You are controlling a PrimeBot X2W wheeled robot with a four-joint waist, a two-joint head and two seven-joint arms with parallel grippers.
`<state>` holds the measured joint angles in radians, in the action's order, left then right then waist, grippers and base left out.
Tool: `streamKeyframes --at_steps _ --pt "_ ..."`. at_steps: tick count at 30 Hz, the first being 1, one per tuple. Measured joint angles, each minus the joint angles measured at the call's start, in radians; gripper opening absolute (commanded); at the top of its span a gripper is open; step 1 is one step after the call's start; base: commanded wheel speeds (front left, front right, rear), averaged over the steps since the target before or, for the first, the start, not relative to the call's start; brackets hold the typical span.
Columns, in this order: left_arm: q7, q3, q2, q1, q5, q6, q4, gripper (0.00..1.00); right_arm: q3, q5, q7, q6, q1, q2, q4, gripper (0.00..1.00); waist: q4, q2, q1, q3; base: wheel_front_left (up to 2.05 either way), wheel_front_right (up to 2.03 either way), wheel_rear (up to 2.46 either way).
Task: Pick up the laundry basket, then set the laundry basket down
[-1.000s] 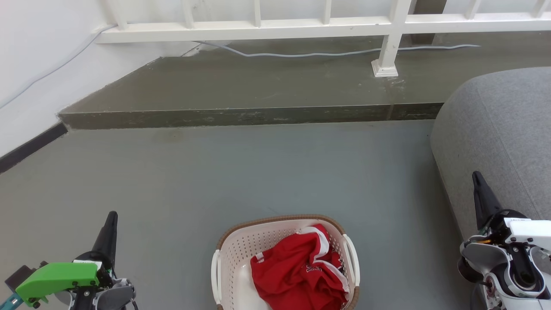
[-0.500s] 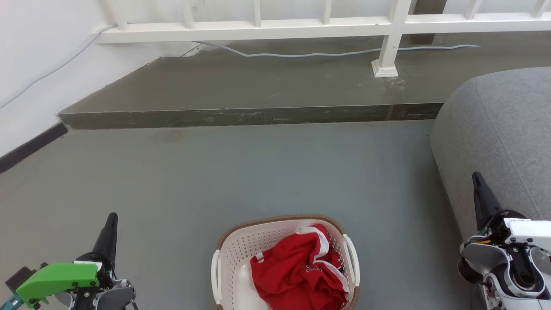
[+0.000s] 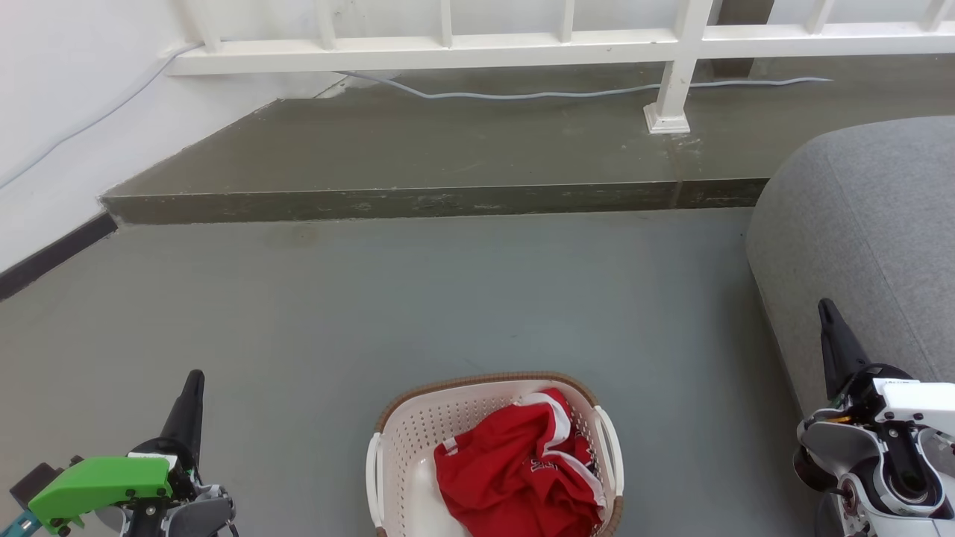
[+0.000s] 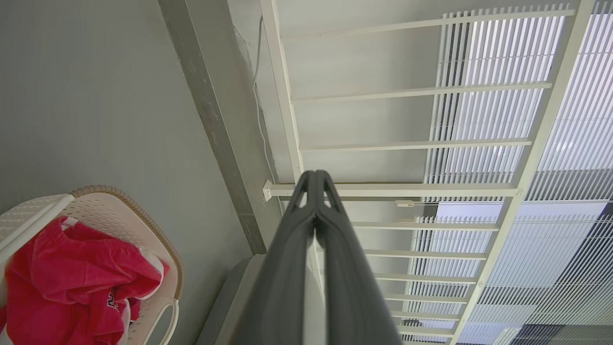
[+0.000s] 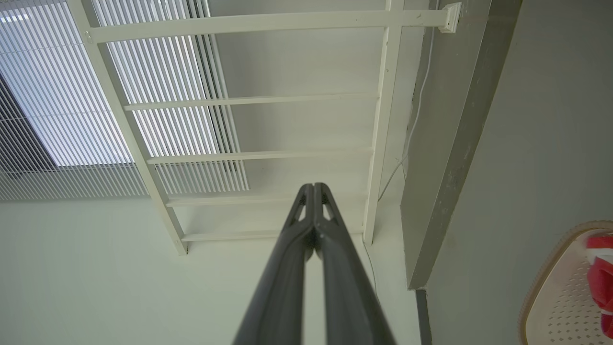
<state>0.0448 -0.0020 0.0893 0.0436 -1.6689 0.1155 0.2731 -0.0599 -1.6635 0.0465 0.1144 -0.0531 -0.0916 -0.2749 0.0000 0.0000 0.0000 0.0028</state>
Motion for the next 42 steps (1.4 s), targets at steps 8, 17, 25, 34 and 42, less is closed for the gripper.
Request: streamKeyframes --at_steps 8,17,25,34,42 --pt "0.003 0.0 0.0 0.001 0.0 0.0 0.002 0.0 -0.001 0.0 0.004 0.0 0.0 0.0 -0.001 0.0 0.0 0.0 0.0 0.0 0.0 0.0 0.0" --pt "0.003 0.001 -0.001 0.001 0.0 0.0 0.003 0.0 -0.001 0.0 0.004 0.0 0.0 0.001 -0.002 0.0 0.0 0.0 0.0 0.0 0.0 0.0 0.0" --pt "0.003 0.001 -0.001 0.002 0.0 0.0 0.004 0.0 -0.002 0.0 0.006 0.003 0.0 0.003 -0.003 0.0 0.0 0.0 0.0 0.0 0.0 0.0 0.0" --pt "0.004 0.002 -0.001 0.003 0.0 0.007 0.004 0.0 -0.003 0.0 0.007 0.003 -0.001 0.003 -0.005 0.0 0.0 0.0 0.0 0.0 0.0 0.0 0.0" --pt "0.005 0.002 -0.002 0.003 0.0 0.007 0.005 0.0 -0.003 0.0 0.007 0.003 -0.001 0.004 -0.006 0.0 0.0 0.0 0.0 0.0 0.0 0.0 0.0"
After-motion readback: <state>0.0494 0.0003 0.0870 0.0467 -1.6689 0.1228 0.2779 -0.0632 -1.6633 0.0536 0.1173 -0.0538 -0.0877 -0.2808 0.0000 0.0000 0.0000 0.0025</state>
